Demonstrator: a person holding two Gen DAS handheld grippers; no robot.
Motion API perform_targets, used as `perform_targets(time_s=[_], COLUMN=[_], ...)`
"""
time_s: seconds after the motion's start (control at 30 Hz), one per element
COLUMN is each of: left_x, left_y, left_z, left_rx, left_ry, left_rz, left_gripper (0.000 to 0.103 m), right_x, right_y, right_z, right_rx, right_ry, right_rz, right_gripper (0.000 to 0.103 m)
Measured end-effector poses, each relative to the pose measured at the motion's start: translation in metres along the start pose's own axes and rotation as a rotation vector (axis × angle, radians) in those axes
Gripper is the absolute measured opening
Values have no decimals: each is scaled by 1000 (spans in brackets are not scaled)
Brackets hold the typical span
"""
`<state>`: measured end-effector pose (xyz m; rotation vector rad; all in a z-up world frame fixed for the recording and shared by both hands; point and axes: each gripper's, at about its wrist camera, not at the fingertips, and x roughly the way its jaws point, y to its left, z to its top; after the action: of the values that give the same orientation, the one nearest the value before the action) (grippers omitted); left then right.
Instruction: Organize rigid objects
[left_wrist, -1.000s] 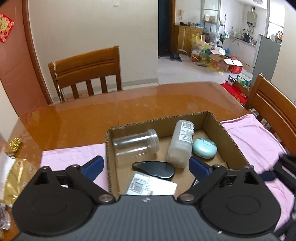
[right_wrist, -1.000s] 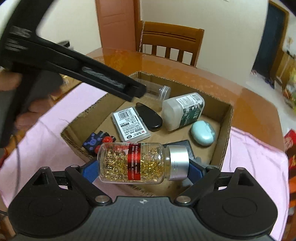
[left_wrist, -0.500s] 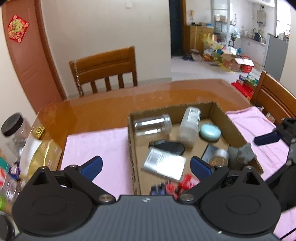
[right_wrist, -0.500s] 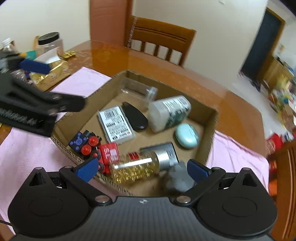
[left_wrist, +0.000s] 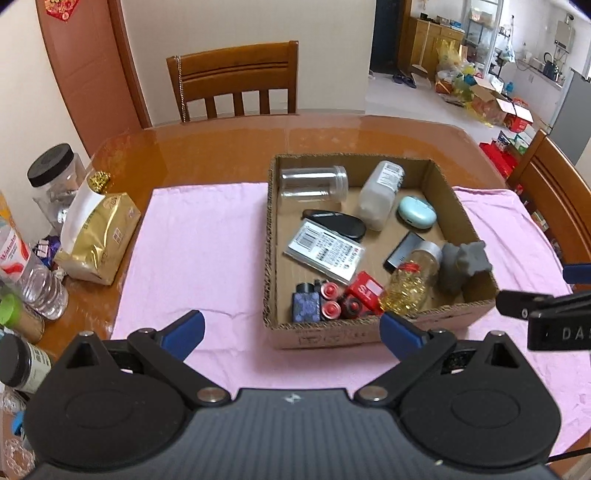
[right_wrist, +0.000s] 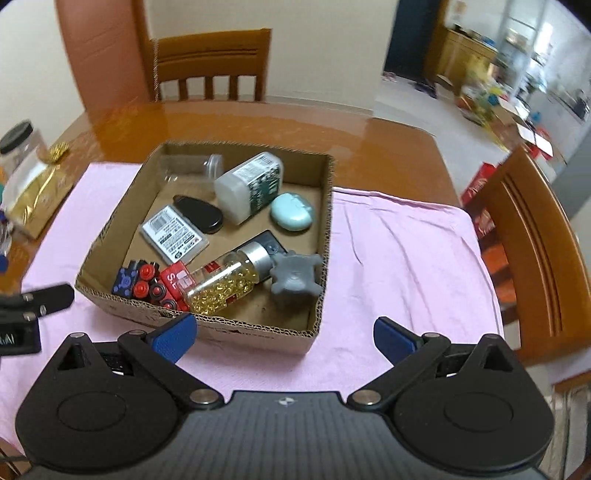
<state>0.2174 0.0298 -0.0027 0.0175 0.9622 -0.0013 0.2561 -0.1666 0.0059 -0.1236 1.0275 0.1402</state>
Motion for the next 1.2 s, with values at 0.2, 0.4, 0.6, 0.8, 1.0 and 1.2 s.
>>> perform_targets(time_s=[0.2, 0.4, 0.6, 0.8, 1.0, 1.2], left_x=[-9, -12, -15, -16, -16, -17], left_y=[-9, -9, -8, -9, -8, -8], left_z=[-2, -2, -1, -1, 1, 2], left_rx=[9, 3, 1, 4, 6, 6], left_ry=[0, -6, -10, -15, -19, -22], left_rz=[-13, -7, -8, -8, -8, -10], left_gripper=[100, 100, 100, 100, 100, 100], right_x=[-15, -21, -23, -24, -25, -25], right_y=[0, 6, 5, 5, 6, 6], right_z=[-4, -6, -8, -8, -6, -6], right_rx=[40, 28, 36, 39, 40, 40], right_ry=[-21, -30, -33, -38, -41, -41], right_rz=[37, 44, 39, 36, 32, 30], right_gripper=[103, 103, 103, 103, 103, 103])
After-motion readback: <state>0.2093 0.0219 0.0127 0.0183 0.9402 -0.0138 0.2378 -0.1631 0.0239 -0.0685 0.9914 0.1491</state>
